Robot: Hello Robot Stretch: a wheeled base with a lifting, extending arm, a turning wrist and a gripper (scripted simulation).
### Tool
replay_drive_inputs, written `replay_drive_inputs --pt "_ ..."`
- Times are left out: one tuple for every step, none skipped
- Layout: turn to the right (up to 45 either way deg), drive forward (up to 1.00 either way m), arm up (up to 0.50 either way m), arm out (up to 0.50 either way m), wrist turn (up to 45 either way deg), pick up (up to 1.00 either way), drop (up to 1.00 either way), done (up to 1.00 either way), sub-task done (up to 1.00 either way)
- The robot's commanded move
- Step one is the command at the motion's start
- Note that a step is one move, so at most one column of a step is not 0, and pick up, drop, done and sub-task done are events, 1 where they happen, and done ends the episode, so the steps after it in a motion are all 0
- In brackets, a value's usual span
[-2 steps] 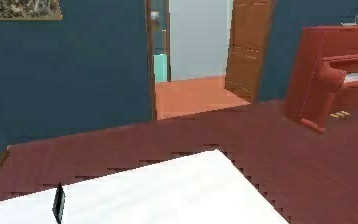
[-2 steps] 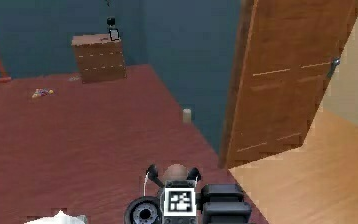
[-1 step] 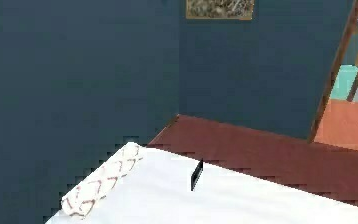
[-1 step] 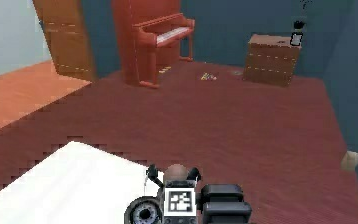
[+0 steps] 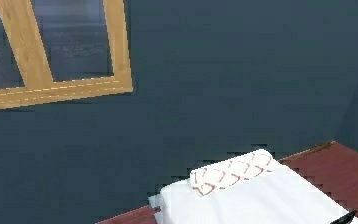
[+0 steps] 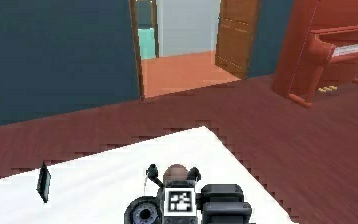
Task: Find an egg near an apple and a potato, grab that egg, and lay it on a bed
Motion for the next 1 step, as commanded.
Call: replay_drive_inputs --pt "0.0 0.00 0.00 0.44 0.0 0.00 0.00 0.00 0.00"
